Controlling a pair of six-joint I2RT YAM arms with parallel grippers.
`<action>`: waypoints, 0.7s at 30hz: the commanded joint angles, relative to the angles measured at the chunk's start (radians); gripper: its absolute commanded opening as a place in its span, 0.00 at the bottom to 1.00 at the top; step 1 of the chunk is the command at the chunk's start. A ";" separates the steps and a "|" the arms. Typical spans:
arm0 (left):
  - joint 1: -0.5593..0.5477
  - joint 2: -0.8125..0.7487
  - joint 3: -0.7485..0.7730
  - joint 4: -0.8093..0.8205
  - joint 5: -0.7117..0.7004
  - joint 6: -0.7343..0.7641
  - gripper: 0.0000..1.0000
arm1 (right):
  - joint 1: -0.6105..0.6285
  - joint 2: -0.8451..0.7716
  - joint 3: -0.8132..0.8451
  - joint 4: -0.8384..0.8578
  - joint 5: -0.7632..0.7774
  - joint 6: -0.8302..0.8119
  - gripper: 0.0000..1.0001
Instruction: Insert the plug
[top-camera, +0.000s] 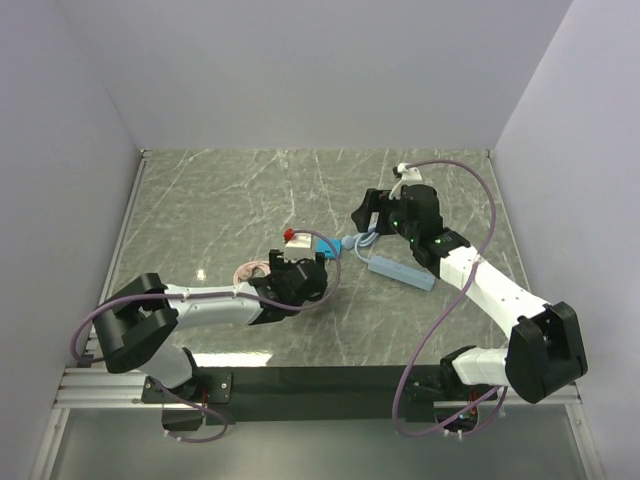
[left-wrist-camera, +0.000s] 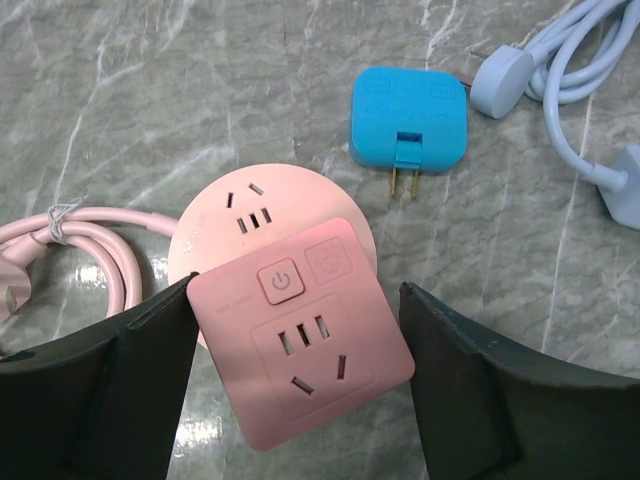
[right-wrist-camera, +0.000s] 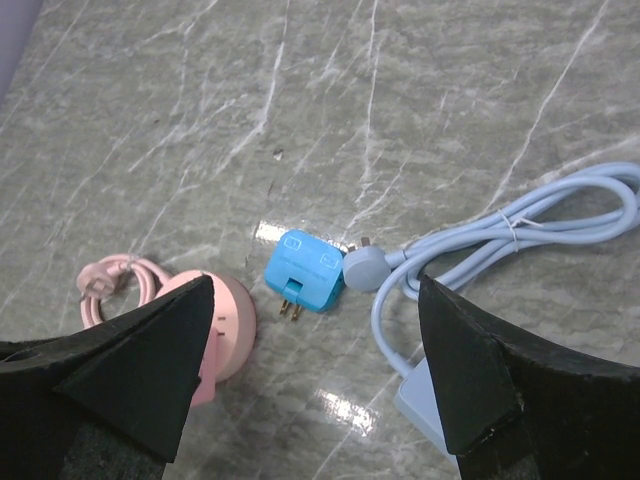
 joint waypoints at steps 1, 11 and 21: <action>0.020 0.023 -0.009 0.048 0.011 0.060 0.77 | -0.008 -0.021 -0.008 0.047 -0.011 -0.019 0.89; 0.056 -0.049 -0.095 0.215 0.182 0.353 0.51 | 0.007 0.020 -0.031 0.060 -0.099 -0.048 0.87; 0.168 -0.124 -0.139 0.233 0.580 0.590 0.44 | 0.010 0.126 -0.079 0.196 -0.378 -0.217 0.86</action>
